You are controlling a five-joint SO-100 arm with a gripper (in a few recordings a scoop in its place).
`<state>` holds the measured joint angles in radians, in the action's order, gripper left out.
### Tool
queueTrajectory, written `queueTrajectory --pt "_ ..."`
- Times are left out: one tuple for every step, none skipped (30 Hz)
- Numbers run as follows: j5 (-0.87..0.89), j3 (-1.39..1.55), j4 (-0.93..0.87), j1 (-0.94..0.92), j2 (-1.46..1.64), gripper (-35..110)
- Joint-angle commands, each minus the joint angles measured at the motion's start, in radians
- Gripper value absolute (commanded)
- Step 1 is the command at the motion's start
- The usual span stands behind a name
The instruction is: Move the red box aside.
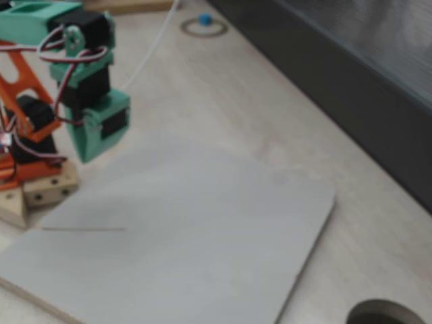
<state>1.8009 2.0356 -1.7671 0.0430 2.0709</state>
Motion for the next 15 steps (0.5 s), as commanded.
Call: queueTrajectory --pt "-0.002 0.202 0.066 0.015 0.153 4" --pt "0.000 0.259 0.121 0.015 0.178 4" --pt "0.002 0.318 0.183 0.015 0.195 4" --pt "0.009 0.376 0.241 0.015 0.212 4" --pt "0.012 0.428 0.291 0.015 0.227 4" --pt "0.012 0.465 0.325 0.015 0.244 4" --pt "0.014 0.492 0.357 0.015 0.261 4" --pt "0.014 0.508 0.387 0.015 0.281 4" --pt "0.014 0.509 0.402 0.015 0.296 4" --pt "0.014 0.512 0.405 0.015 0.308 4" --pt "0.014 0.515 0.407 0.015 0.318 4" --pt "0.014 0.520 0.402 0.015 0.324 4" --pt "0.014 0.522 0.399 0.015 0.327 4" --pt "0.009 0.522 0.403 0.015 0.327 4" --pt "0.009 0.518 0.410 0.015 0.327 4"
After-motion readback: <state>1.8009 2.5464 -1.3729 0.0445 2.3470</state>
